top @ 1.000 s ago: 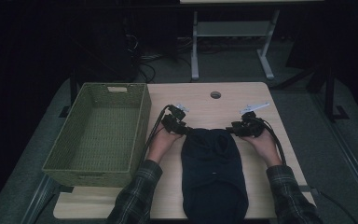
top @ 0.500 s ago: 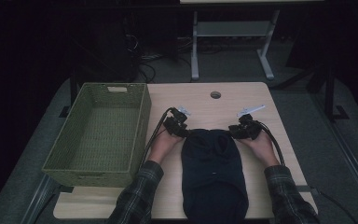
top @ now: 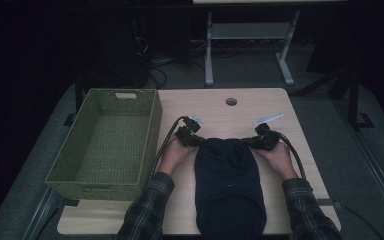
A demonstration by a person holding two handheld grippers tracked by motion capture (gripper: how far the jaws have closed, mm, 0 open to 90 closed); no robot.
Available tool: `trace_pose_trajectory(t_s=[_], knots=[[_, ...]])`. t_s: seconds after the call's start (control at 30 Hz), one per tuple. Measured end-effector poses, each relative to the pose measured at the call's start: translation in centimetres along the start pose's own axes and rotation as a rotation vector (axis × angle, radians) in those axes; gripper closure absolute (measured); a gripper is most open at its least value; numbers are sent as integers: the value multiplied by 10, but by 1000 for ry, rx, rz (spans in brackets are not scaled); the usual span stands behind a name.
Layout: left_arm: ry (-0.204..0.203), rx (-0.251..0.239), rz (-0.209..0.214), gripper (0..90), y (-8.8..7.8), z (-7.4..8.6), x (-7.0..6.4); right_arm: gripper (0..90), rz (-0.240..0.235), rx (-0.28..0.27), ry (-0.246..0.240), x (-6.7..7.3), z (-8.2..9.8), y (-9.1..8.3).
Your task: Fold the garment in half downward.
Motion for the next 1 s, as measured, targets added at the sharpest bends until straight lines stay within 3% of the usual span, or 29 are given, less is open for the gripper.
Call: trace_pose_trajectory(t_s=[0.27,0.43,0.63,0.7,1.0], knots=[[28,22,-55,862,-5,-7,-4,847,83,20,-87,8,-9,-2],[19,-32,-73,862,-16,-19,-4,847,105,-1,-87,8,-18,-8],[63,-61,-116,862,-33,-39,-5,848,140,-26,-124,14,-45,-19],[73,-88,-134,862,-41,-49,-5,848,148,-72,-124,15,-53,-25],[125,-154,-183,862,-70,-88,-7,847,167,-138,-164,25,-91,-49]])
Point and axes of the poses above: each handheld gripper's, and its own axes: y roughly forward along the jaws, z roughly out of its underside, x roughly to its left, the point moved 3 cm from there along y, roughly forward along the jaws, and after that the axes turned 11 degrees about -x, right-handed, at the moved point
